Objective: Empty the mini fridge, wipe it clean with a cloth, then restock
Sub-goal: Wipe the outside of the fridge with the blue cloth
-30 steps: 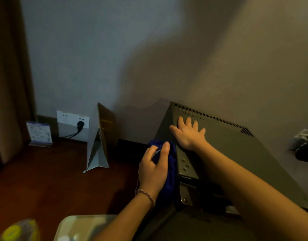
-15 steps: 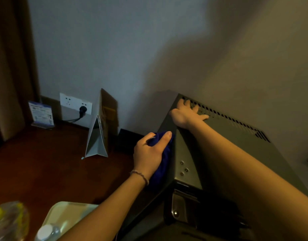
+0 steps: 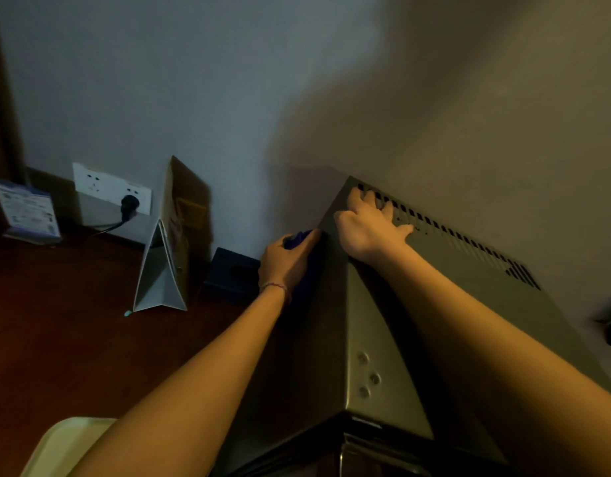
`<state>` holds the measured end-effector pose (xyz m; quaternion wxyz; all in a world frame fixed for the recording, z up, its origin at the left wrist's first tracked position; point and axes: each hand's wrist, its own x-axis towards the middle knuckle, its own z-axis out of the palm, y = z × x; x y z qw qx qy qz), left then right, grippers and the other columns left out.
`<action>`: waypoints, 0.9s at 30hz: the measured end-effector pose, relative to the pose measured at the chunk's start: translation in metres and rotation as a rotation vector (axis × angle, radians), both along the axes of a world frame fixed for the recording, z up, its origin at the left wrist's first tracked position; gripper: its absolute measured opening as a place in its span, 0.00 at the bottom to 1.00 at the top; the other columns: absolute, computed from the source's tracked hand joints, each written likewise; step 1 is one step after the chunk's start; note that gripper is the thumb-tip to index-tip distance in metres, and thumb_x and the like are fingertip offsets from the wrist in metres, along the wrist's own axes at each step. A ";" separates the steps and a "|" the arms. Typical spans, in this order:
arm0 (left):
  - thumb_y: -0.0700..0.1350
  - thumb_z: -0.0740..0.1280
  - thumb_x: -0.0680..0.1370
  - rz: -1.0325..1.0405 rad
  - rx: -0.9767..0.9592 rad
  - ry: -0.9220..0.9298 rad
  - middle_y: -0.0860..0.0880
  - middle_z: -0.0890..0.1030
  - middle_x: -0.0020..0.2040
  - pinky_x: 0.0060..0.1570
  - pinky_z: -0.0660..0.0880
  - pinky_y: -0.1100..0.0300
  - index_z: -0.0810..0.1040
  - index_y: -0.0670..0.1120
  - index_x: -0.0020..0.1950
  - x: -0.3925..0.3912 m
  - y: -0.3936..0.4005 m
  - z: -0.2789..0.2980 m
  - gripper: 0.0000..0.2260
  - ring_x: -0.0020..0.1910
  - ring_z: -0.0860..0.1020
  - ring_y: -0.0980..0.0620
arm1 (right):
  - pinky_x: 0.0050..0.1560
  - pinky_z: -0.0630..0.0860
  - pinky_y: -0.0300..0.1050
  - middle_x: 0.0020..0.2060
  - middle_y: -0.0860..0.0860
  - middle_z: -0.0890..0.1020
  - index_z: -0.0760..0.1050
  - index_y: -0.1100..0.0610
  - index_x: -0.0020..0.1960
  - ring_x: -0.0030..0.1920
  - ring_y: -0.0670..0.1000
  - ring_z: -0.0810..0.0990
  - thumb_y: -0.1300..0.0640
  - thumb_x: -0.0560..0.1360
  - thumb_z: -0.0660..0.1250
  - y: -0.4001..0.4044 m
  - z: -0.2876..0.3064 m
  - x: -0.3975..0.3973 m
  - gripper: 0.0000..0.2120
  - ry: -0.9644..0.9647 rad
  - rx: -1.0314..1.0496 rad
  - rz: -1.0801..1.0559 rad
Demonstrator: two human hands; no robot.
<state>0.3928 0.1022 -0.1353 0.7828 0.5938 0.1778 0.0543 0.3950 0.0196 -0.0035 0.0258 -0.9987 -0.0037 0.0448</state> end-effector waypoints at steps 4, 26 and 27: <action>0.62 0.73 0.72 0.038 0.047 -0.007 0.51 0.81 0.37 0.46 0.78 0.51 0.78 0.51 0.36 -0.020 0.000 0.010 0.16 0.41 0.80 0.48 | 0.72 0.40 0.77 0.82 0.53 0.45 0.45 0.54 0.82 0.80 0.64 0.41 0.53 0.83 0.49 0.001 0.001 0.000 0.30 -0.012 -0.004 -0.007; 0.62 0.72 0.70 0.103 0.065 -0.453 0.41 0.74 0.30 0.40 0.72 0.43 0.73 0.42 0.32 -0.206 0.004 0.049 0.24 0.33 0.73 0.41 | 0.75 0.43 0.72 0.82 0.53 0.48 0.46 0.57 0.82 0.81 0.63 0.44 0.54 0.81 0.48 0.009 0.011 -0.029 0.30 -0.015 0.024 0.001; 0.61 0.72 0.69 0.103 0.049 -0.449 0.41 0.72 0.30 0.39 0.71 0.44 0.72 0.42 0.32 -0.203 0.004 0.050 0.24 0.32 0.71 0.42 | 0.75 0.43 0.71 0.82 0.53 0.48 0.46 0.57 0.82 0.81 0.63 0.44 0.54 0.82 0.48 0.008 0.011 -0.029 0.30 -0.012 0.024 0.006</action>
